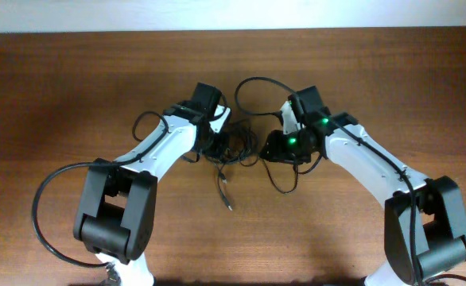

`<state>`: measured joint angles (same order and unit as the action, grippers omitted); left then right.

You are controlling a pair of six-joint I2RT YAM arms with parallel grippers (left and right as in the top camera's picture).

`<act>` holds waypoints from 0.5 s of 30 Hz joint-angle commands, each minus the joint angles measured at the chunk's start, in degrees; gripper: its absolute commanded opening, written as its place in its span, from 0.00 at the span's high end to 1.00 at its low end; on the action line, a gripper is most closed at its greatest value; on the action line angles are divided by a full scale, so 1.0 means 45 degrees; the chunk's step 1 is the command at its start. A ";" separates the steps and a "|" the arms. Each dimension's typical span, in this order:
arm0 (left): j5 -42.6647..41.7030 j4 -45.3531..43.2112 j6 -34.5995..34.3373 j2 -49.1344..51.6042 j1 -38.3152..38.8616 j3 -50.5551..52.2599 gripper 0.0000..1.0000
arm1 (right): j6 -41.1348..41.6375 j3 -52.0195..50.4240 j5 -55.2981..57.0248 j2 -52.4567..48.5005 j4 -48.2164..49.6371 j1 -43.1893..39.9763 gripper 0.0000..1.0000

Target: Untangle cables

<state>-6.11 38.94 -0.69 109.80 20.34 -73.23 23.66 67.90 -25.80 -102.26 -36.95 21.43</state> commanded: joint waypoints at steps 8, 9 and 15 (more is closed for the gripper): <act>0.0325 -0.0529 -0.0049 -0.0219 -0.0073 0.0427 0.67 | -0.0146 -0.0112 -0.0223 -0.0403 0.0763 0.1015 0.58; 0.0325 -0.0602 -0.0146 -0.0175 -0.0073 0.0432 0.67 | -0.0146 -0.0112 -0.0233 -0.0593 0.0908 0.1088 0.58; 0.0170 -0.0986 -0.0335 0.0573 -0.0068 0.0432 0.68 | -0.0155 -0.0112 -0.0321 -0.1719 0.2210 0.1428 0.58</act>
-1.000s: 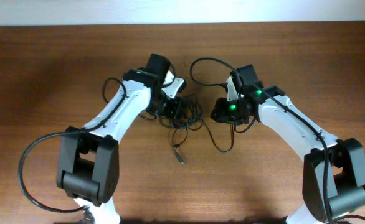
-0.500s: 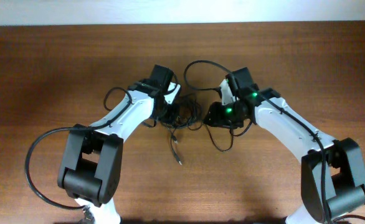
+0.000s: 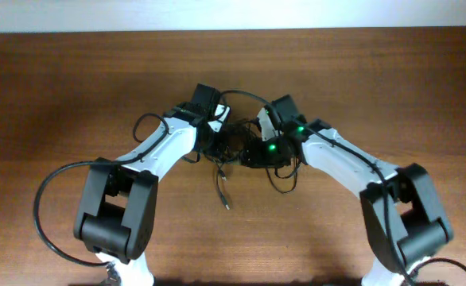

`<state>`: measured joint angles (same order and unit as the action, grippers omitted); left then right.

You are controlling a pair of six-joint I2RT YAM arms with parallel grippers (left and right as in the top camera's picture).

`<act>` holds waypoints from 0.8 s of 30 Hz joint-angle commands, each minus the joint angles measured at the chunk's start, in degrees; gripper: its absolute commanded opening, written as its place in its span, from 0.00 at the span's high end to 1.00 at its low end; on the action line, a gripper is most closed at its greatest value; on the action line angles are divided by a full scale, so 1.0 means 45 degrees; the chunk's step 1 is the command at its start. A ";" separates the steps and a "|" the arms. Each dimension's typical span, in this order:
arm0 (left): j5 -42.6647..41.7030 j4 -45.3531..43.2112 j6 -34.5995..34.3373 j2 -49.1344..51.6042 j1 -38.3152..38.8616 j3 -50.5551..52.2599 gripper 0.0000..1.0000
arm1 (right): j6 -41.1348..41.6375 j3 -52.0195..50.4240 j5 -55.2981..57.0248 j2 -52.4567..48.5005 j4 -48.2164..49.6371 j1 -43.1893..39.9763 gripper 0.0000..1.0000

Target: Untangle cables

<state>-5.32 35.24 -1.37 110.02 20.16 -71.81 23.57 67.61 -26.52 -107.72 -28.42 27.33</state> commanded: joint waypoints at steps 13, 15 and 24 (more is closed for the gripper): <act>-0.1214 -0.0355 -0.0165 0.0792 -0.0136 0.0117 0.75 | -0.0345 -0.0049 -0.0238 -0.1865 0.1753 0.0680 0.60; -0.1870 -0.0214 -0.0160 0.0792 -0.0607 0.0117 0.80 | -0.1064 -0.0049 -0.0928 -0.1865 0.1909 0.0661 0.76; -0.4119 -0.0175 0.0214 0.1545 -0.1243 0.0117 0.81 | -0.1467 -0.0049 -0.1132 -0.2142 0.1957 0.0675 0.87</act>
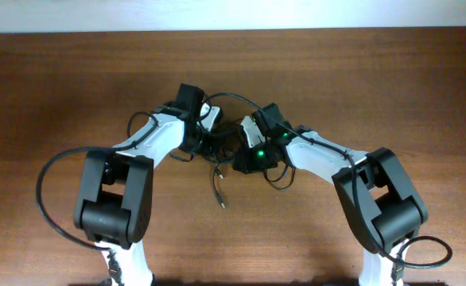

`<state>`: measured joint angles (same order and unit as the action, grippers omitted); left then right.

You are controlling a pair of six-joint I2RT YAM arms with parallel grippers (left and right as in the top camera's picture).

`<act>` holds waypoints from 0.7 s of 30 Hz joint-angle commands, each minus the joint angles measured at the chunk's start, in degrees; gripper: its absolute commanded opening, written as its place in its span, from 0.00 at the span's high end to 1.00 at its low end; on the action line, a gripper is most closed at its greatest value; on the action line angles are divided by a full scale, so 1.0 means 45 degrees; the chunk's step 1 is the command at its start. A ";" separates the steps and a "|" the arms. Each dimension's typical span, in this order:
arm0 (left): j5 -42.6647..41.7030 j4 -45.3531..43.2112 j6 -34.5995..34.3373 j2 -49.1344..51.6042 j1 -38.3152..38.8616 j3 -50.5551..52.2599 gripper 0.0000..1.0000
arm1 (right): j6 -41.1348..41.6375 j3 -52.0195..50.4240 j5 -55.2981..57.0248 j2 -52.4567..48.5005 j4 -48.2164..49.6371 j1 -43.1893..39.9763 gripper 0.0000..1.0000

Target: Untangle cables

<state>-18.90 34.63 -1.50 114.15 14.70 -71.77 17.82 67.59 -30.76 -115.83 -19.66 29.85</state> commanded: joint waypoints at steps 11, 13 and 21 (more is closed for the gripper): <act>-0.1088 -0.0257 0.0238 0.0680 -0.0029 0.0107 0.78 | -0.2443 0.0534 -0.6455 0.2793 0.0151 -0.0617 0.96; -0.1088 -0.0257 0.0238 0.0680 -0.0029 0.0107 0.78 | -0.2438 0.0534 -0.6455 0.3512 0.0155 -0.0617 0.96; -0.1093 -0.0248 0.0233 0.0680 -0.0029 0.0107 0.77 | -0.2438 0.0534 -0.6751 0.5450 0.0355 -0.0651 0.96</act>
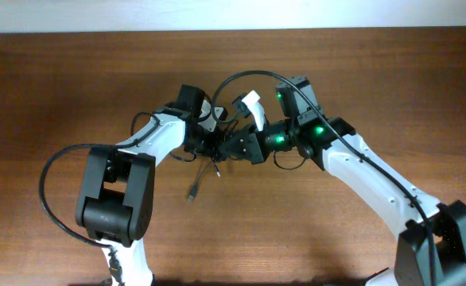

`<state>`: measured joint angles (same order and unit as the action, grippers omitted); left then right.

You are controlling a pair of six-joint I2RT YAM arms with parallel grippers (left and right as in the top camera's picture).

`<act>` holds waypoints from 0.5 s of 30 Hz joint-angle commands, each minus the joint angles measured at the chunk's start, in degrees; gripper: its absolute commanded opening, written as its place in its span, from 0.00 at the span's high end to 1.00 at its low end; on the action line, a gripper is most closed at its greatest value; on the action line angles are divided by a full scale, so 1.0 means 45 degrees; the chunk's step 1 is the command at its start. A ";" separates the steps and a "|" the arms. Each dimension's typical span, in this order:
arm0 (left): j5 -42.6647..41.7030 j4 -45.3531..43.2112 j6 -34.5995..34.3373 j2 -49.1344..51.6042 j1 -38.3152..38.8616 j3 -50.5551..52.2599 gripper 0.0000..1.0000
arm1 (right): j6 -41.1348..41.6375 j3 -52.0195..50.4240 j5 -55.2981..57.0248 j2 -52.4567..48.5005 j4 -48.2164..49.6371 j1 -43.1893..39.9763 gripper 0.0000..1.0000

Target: Untangle cables

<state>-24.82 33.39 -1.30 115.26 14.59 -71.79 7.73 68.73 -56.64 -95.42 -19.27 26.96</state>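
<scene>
A tangle of black cables (217,151) lies at the table's middle, seen only in the overhead view. One thin loop (245,75) arcs from the tangle over to the right arm. A loose plug end (192,191) trails out to the lower left. My left gripper (209,137) reaches into the tangle from the left and looks shut on strands, with its fingertips buried among them. My right gripper (231,148) comes in from the right, rolled on its side, and appears shut on the cables too.
The brown wooden table (74,71) spreads out on every side, with a pale wall strip (233,12) along its far edge. Each arm's own black supply cable (54,175) loops beside its base.
My right arm has swung out to the right and its wrist has rolled over. The overhead loop has grown taller, and the loose plug end has swung from pointing down-right to down-left.
At first the two grippers stood a little apart on either side of the tangle. The right gripper then closed in on it from the right until both met in the cables. Now the right arm has drawn back and twisted, and the tangle's tail has shifted.
</scene>
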 commanded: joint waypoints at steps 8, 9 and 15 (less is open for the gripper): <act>0.0219 0.0087 0.0185 0.0432 -0.0044 0.0083 0.75 | 0.3225 0.0282 -0.3045 0.1239 0.5178 -0.0010 0.96; 0.0214 0.0228 0.0189 0.0432 -0.0087 -0.0010 0.74 | 0.3517 0.0282 -0.3041 0.1273 0.5557 -0.0010 0.96; 0.0223 0.0753 0.0189 0.0432 -0.0452 -0.0379 0.74 | 0.3696 0.0282 -0.3055 0.1773 0.5804 -0.0257 0.96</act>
<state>-25.54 36.60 -1.28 115.63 13.50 -72.77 23.11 68.47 -68.36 -89.67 6.50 26.65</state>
